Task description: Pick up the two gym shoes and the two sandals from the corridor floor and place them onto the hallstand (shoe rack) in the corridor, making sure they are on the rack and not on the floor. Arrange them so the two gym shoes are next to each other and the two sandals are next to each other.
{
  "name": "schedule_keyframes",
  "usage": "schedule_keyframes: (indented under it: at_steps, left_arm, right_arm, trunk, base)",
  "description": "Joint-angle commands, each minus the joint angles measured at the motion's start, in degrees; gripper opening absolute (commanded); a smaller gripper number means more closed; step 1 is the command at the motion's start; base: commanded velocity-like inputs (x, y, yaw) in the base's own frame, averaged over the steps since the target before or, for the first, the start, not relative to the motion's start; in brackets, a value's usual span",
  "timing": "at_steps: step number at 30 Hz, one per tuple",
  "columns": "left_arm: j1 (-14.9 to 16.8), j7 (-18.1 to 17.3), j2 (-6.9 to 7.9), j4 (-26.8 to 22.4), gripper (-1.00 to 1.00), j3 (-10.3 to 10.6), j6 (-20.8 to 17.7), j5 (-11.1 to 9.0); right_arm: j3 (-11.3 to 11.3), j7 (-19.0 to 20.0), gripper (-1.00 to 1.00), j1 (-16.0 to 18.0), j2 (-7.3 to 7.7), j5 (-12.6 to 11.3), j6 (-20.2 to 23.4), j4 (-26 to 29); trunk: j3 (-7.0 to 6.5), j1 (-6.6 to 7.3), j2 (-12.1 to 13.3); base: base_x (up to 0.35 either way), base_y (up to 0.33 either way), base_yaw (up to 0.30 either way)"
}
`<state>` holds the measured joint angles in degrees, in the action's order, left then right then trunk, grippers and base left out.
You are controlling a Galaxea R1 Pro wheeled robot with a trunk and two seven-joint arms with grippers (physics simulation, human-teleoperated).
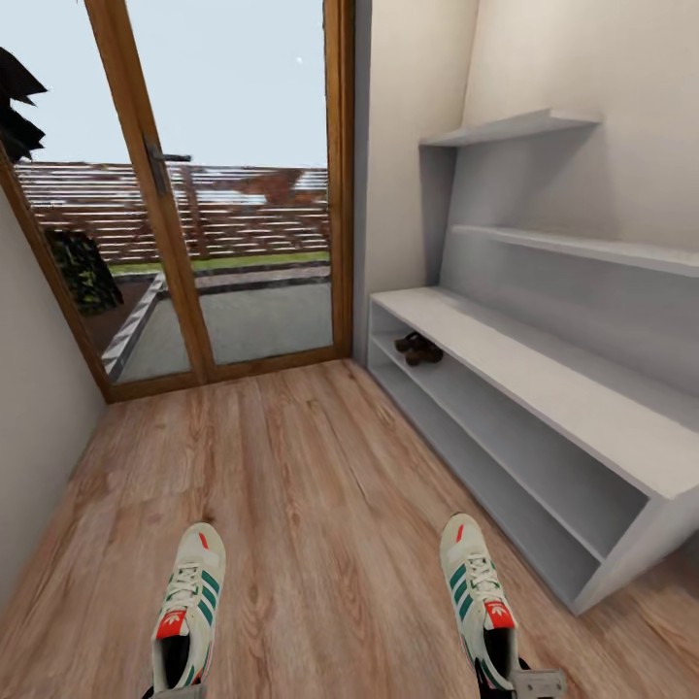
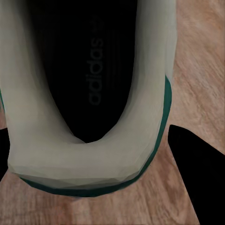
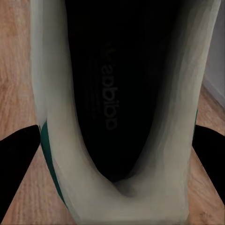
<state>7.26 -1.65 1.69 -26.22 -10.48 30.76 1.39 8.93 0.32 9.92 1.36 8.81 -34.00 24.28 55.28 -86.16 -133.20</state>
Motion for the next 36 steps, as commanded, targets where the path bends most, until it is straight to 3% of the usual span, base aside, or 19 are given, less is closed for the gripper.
schedule_keyframes:
  at_steps: [1,12,36]
  left_arm:
    - [0.03,-0.11,-0.03,0.03,-1.00,-0.24,0.17,0.19]
    - [0.03,-0.11,0.03,0.03,-1.00,-0.24,0.17,0.19]
    - [0.03,-0.11,-0.02,0.03,-1.00,-0.24,0.17,0.19]
  right_arm:
    - [0.39,-0.02,-1.00,0.03,-0.04,0.60,-0.19,-0.05]
    - [0.39,-0.02,-1.00,0.01,-0.04,0.60,-0.19,-0.03]
    - [0.39,-0.02,-1.00,0.02,-0.04,0.60,-0.19,-0.05]
  trunk:
    - [0.05,-0.02,-0.02]
    - [0.05,-0.02,-0.02]
    - [0.05,-0.02,-0.02]
  base:
    - [0.339,0.000,-0.093]
    - [0.326,0.090,-0.180]
    - [0.251,0.233,-0.195]
